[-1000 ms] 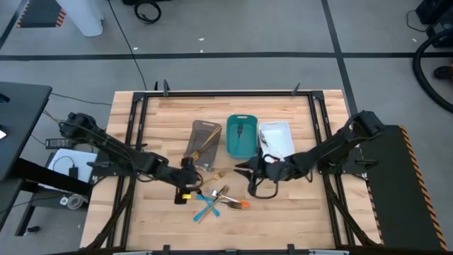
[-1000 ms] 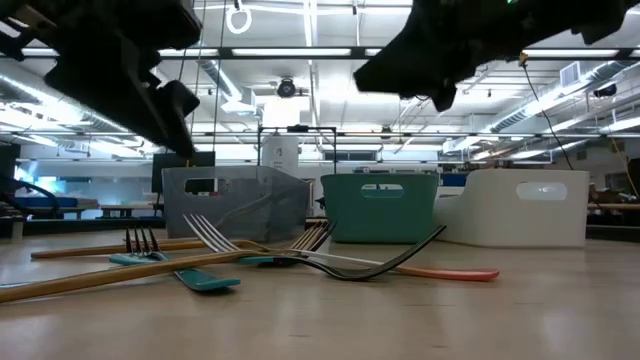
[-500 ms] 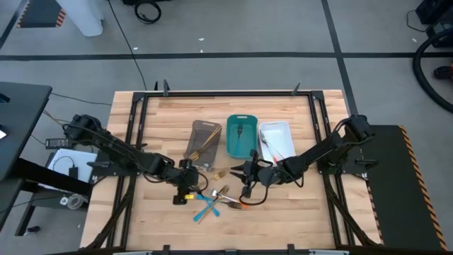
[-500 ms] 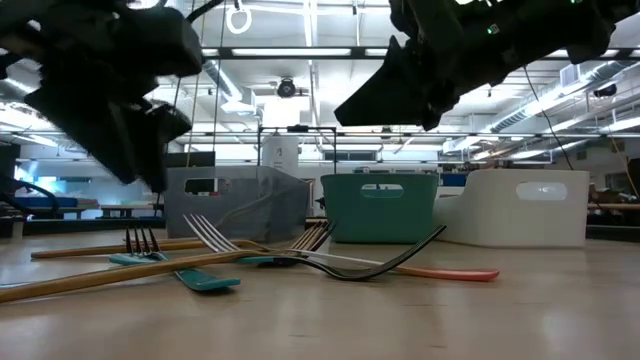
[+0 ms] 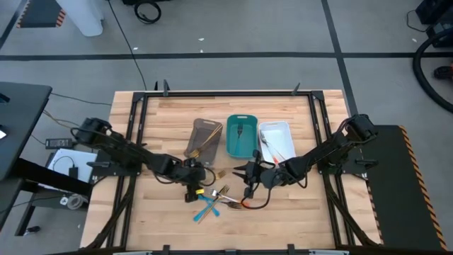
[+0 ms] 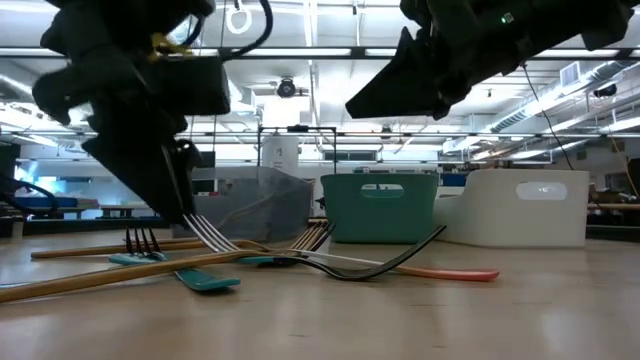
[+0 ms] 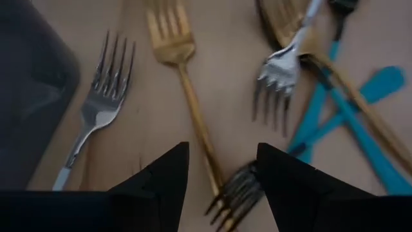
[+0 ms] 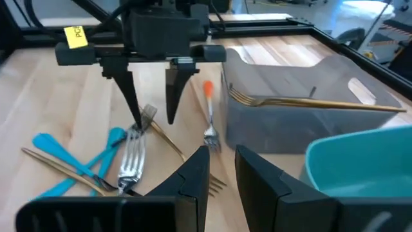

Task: Sort silverware by color (type)
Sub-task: Put the gold fork into the black bin

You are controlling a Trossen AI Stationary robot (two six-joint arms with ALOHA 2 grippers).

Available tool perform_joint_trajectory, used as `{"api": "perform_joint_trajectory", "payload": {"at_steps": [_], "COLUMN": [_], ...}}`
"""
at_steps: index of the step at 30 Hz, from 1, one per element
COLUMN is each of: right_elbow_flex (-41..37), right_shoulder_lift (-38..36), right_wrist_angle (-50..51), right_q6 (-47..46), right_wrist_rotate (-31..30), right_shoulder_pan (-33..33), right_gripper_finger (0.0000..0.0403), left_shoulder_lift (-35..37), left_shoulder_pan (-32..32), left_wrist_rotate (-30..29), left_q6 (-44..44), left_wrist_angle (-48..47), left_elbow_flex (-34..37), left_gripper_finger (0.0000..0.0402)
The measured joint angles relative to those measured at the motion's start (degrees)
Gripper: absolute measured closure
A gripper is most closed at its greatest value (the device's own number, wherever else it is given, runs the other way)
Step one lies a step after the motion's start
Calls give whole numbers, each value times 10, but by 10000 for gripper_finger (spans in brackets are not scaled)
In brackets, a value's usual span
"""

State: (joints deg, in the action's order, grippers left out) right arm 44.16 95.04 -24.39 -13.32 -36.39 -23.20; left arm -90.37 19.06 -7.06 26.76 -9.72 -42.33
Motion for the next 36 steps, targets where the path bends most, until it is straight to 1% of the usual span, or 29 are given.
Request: {"api": "perform_joint_trajectory", "payload": {"at_steps": [7, 12, 20, 30, 33, 36], "right_elbow_flex": [0, -1, 0, 0, 0, 0], "right_shoulder_lift": [-7, -15, -23, -23, -23, -23], "right_wrist_angle": [26, 35, 51, 53, 53, 53], "right_q6": [-14, -12, -16, -17, -17, -18], "right_wrist_rotate": [-17, -26, -55, -60, -60, -60], "right_shoulder_pan": [-2, -10, -22, -23, -23, -23], "right_gripper_finger": [320, 320, 320, 320, 320, 320], "left_shoulder_lift": [-35, -47, -62, -82, -82, -82], "left_shoulder_pan": [-2, -2, -1, 2, 2, 1], "left_wrist_rotate": [-10, -48, -45, -37, -38, -38], "left_q6": [25, 27, 41, 51, 54, 56], "left_wrist_angle": [-12, -58, -67, -80, -82, -85], "left_elbow_flex": [-31, -55, -74, -75, -75, -75], "left_gripper_finger": [225, 230, 230, 231, 239, 258]}}
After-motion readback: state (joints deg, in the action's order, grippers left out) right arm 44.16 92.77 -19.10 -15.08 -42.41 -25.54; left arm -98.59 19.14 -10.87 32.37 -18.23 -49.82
